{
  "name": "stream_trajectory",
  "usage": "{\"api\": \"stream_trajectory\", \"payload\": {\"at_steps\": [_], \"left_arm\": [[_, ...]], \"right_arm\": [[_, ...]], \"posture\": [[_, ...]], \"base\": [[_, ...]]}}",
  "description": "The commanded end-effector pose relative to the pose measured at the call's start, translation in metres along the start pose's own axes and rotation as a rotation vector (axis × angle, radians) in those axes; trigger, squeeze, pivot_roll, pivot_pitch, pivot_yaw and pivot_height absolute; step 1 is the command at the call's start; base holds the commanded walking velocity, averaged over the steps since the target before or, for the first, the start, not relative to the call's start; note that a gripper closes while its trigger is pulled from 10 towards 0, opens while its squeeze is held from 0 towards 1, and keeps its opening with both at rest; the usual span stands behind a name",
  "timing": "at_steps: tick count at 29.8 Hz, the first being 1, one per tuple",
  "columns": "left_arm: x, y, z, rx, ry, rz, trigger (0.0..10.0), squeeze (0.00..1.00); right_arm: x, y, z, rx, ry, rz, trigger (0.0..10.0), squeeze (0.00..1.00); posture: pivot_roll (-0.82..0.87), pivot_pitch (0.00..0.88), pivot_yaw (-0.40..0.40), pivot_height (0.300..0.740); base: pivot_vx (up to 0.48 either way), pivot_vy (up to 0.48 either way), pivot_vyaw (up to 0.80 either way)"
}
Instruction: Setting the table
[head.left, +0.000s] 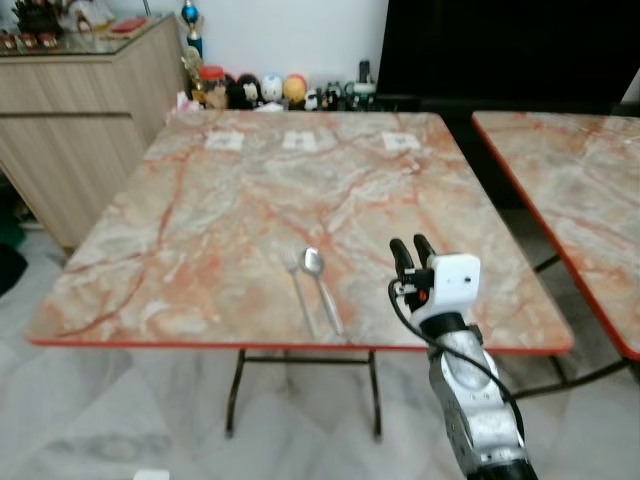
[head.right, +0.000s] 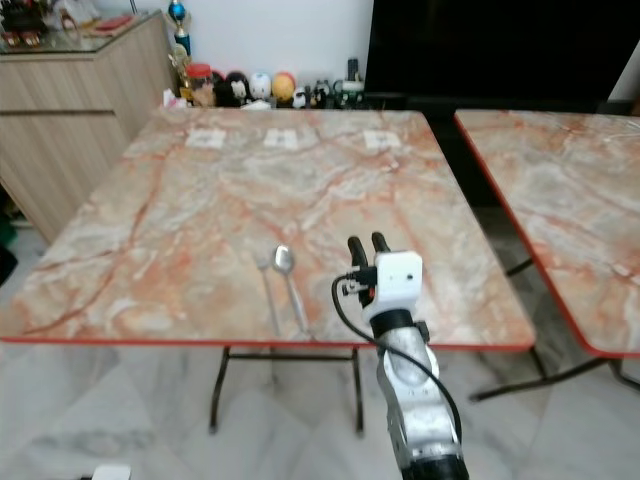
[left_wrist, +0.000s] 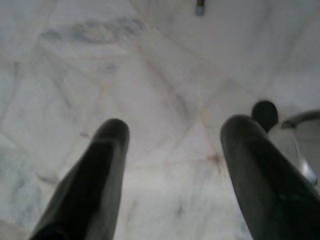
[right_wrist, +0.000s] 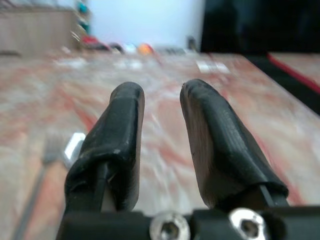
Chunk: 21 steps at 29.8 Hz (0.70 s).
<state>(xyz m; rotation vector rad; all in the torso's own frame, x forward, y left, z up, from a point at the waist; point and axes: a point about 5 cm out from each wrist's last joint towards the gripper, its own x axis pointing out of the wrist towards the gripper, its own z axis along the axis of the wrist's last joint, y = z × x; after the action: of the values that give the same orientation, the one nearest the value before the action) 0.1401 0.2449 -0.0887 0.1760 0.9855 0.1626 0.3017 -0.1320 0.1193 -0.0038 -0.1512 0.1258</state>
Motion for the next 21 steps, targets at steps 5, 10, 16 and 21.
{"api": "stream_trajectory", "payload": {"at_steps": [5,10,16,21], "left_arm": [[-0.0004,0.0059,-0.0011,0.017,0.004,0.010,10.0,0.00],[0.0000,0.0072,0.0005,0.011,0.003,0.011,10.0,0.00],[0.0002,0.0093,0.0018,0.014,0.000,0.016,10.0,0.00],[0.0000,0.0116,0.0008,0.017,0.007,0.019,10.0,0.00]], "right_arm": [[-0.0018,0.0000,0.0003,0.011,0.000,-0.009,10.0,0.00],[0.0003,0.0003,0.0018,0.013,-0.001,-0.011,10.0,0.00],[0.0018,-0.0016,0.0028,0.010,-0.002,-0.029,10.0,0.00],[-0.0003,-0.0055,0.0030,-0.001,-0.001,-0.039,10.0,0.00]], "posture": [[-0.07,0.000,-0.004,0.740],[-0.06,0.003,-0.006,0.740],[-0.06,0.019,-0.007,0.740],[-0.08,0.034,0.001,0.740]], "base": [[0.000,0.000,0.00],[0.000,0.000,0.00],[0.000,0.000,0.00],[0.000,0.000,0.00]]}}
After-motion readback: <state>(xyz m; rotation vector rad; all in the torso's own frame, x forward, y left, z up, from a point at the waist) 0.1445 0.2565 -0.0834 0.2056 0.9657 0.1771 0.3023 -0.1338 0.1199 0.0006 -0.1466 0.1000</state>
